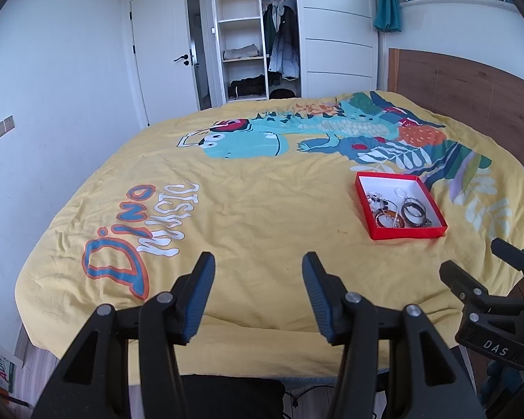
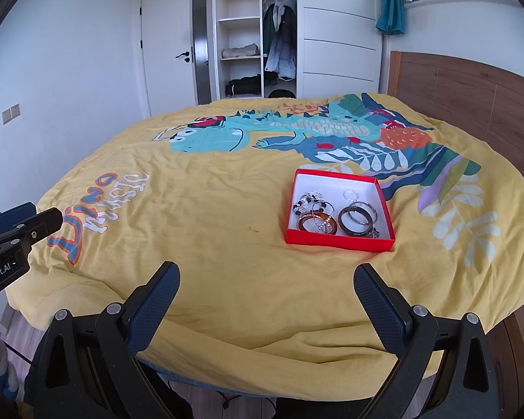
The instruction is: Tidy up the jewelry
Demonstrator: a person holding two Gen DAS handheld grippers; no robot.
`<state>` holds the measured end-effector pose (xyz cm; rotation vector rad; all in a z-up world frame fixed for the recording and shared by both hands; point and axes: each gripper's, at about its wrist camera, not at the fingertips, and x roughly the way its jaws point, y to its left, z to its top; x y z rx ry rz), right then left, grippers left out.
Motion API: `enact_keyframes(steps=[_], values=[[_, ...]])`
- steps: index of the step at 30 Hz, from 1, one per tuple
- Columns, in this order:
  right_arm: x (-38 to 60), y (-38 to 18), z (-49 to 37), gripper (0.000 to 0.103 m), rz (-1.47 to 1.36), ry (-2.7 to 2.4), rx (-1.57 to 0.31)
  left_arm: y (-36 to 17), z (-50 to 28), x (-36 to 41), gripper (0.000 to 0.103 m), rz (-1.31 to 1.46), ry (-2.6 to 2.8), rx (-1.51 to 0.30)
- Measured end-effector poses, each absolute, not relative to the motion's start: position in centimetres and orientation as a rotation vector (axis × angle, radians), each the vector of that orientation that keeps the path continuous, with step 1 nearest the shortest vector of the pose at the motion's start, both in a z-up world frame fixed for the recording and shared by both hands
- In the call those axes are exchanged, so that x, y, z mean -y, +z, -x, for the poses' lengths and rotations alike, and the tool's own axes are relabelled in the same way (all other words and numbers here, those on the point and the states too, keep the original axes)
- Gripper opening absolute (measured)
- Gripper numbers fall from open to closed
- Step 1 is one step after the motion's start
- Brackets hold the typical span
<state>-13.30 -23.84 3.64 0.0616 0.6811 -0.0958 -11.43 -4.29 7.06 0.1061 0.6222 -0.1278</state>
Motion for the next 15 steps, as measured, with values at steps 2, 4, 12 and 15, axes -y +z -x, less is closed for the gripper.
enact_keyframes(steps=[2, 4, 12, 15], values=[[23.85, 3.63, 13.32, 0.099, -0.062, -0.096, -0.682, 6.77, 11.62, 4.22, 0.050, -0.106, -0.128, -0.626], [23.91, 3.60, 13.38, 0.099, -0.063, -0.097, -0.682, 6.46, 11.97, 4.08, 0.050, -0.107, -0.127, -0.630], [24.02, 3.62, 13.33, 0.099, -0.063, -0.096, -0.683, 6.10, 11.64, 3.60, 0.050, -0.110, -0.128, -0.641], [24.30, 3.51, 13.51, 0.099, -0.067, -0.101, -0.685, 6.14, 11.43, 3.47, 0.050, -0.110, -0.128, -0.644]])
